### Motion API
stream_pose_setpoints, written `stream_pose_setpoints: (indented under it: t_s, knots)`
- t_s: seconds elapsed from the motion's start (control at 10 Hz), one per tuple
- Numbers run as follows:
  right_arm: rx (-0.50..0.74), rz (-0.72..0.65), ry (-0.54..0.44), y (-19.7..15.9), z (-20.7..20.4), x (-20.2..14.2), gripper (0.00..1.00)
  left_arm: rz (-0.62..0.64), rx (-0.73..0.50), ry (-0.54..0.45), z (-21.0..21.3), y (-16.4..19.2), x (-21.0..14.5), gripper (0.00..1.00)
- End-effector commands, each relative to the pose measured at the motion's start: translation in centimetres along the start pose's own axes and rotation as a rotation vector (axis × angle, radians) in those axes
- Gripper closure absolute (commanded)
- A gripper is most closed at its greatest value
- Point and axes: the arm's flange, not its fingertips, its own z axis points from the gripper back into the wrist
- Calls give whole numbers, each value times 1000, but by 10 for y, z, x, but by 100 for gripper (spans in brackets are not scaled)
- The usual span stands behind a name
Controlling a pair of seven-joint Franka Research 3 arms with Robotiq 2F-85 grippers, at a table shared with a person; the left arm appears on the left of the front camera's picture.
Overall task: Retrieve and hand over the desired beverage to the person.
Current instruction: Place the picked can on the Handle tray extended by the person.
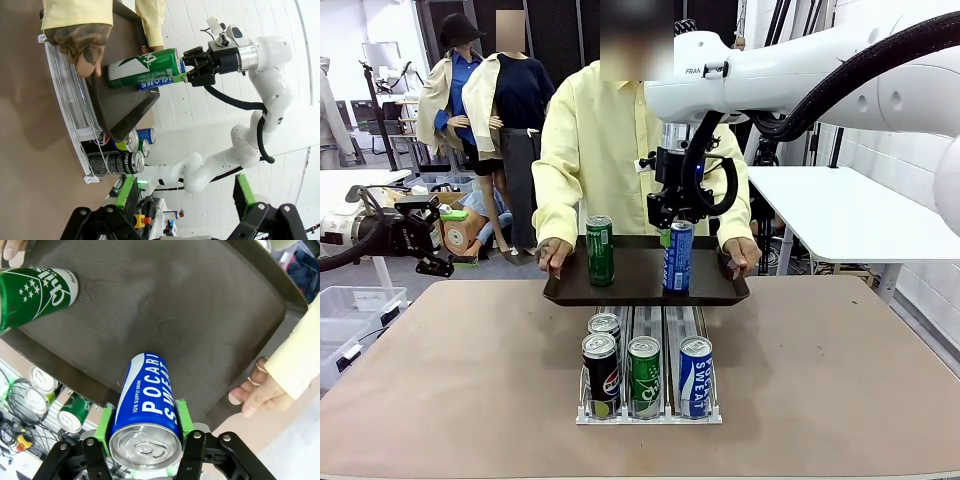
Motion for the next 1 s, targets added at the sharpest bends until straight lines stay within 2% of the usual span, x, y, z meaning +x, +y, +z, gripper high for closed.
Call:
stream_pose_setpoints:
  t_s: [0.0,0.8,0.9]
  knots:
    - [0,0,-2,0,0,0,100,-4,0,-3,2,-2,0,0]
    - [12,9,12,0,-5,3,100,-4,0,-3,2,-2,0,0]
    - [14,10,15,0,-6,4,94,-4,0,-3,2,-2,0,0]
